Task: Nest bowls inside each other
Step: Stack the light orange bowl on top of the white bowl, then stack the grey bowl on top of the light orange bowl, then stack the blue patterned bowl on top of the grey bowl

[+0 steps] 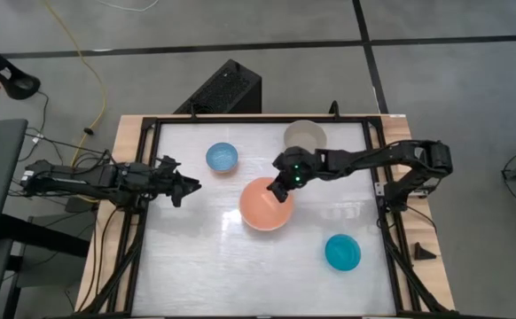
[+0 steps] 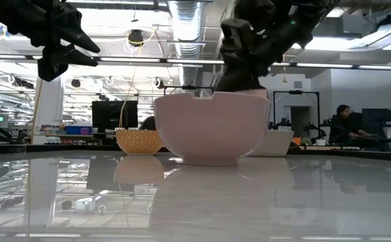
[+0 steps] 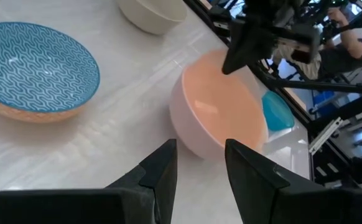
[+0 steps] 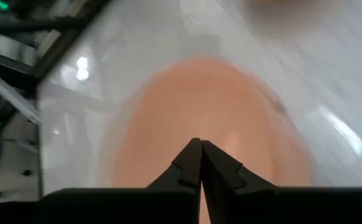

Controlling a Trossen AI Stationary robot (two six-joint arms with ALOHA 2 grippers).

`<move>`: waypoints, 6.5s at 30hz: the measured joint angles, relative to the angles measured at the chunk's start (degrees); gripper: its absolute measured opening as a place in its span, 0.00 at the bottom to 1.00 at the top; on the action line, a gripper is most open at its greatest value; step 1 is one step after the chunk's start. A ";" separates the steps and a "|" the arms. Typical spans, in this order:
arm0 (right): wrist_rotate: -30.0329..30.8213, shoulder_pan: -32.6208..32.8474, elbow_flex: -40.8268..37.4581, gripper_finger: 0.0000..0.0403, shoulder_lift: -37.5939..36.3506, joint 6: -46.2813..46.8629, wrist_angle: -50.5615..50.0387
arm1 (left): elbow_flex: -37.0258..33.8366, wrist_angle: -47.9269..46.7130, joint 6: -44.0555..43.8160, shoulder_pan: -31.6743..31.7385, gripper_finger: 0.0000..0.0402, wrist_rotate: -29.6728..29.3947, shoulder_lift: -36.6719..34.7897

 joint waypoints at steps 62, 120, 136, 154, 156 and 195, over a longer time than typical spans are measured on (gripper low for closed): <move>13.87 -38.12 -10.49 0.34 -5.59 -1.61 -15.49 | 0.00 0.07 -0.89 0.02 0.31 -4.26 -0.01; 32.39 14.98 11.96 0.45 1.45 33.97 -29.45 | -0.04 -2.99 7.05 0.00 0.31 0.72 0.00; 22.17 11.78 12.00 0.47 -5.28 20.47 -22.96 | -0.04 -2.99 6.23 0.00 0.31 -1.68 0.00; 12.66 5.06 12.00 0.27 2.87 14.30 -29.12 | -0.04 -4.07 3.76 0.00 0.31 -2.64 0.00; 12.58 4.56 12.00 0.27 2.74 13.08 -29.77 | -0.04 -4.06 3.67 0.00 0.31 -2.66 -0.01; 12.99 -12.23 57.34 0.43 43.27 -6.35 -20.79 | -0.07 -7.73 -1.26 -0.04 0.31 -5.16 0.00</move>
